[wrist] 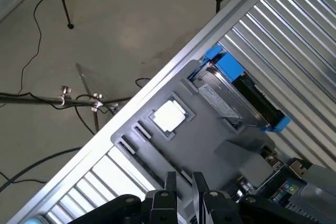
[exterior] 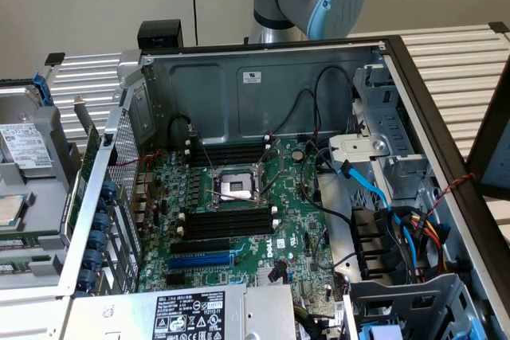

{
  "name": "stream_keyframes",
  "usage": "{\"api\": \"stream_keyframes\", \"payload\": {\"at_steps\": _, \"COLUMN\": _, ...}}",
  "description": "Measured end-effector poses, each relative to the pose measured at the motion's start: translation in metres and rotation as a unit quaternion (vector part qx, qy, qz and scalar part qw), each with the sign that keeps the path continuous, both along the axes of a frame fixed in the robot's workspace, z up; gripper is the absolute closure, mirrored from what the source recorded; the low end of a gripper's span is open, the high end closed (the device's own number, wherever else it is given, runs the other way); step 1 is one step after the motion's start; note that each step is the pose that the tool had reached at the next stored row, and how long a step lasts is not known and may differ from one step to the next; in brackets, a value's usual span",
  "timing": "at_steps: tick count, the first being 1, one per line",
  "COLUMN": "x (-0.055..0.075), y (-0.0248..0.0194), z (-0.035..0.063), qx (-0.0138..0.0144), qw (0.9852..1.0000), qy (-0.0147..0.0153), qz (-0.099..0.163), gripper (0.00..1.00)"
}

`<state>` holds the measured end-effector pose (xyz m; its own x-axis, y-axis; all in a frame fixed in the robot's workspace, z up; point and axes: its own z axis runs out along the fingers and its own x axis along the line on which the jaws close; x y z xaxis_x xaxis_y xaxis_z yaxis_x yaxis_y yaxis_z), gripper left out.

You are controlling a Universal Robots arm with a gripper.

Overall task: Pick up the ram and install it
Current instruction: 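Reach for the ram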

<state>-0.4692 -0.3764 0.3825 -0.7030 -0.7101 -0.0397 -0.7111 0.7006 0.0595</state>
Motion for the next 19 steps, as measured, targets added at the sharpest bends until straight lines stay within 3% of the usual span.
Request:
{"api": "stream_keyframes", "payload": {"at_steps": 7, "x": 0.0000, "y": 0.0000, "z": 0.0000, "qx": 0.0000, "qw": 0.9990, "qy": 0.0001, "qz": 0.045, "gripper": 0.73}}
{"api": "stream_keyframes", "payload": {"at_steps": 10, "x": 0.0001, "y": -0.0001, "z": 0.0000, "qx": -0.0013, "qw": 0.9982, "qy": 0.0001, "qz": 0.060, "gripper": 0.73}}
{"api": "stream_keyframes", "payload": {"at_steps": 12, "x": 0.0000, "y": 0.0000, "z": 0.0001, "qx": -0.0049, "qw": 0.9976, "qy": 0.0004, "qz": 0.069, "gripper": 0.73}}
{"api": "stream_keyframes", "payload": {"at_steps": 15, "x": 0.0000, "y": 0.0000, "z": 0.0000, "qx": -0.0144, "qw": 0.9967, "qy": 0.0009, "qz": 0.080, "gripper": 0.73}}
{"api": "stream_keyframes", "payload": {"at_steps": 16, "x": 0.0000, "y": -0.0001, "z": -0.0001, "qx": -0.0160, "qw": 0.9964, "qy": 0.0009, "qz": 0.083, "gripper": 0.73}}
{"api": "stream_keyframes", "payload": {"at_steps": 19, "x": 0.0000, "y": 0.0000, "z": 0.0000, "qx": -0.0166, "qw": 0.9958, "qy": 0.0009, "qz": 0.090, "gripper": 0.73}}
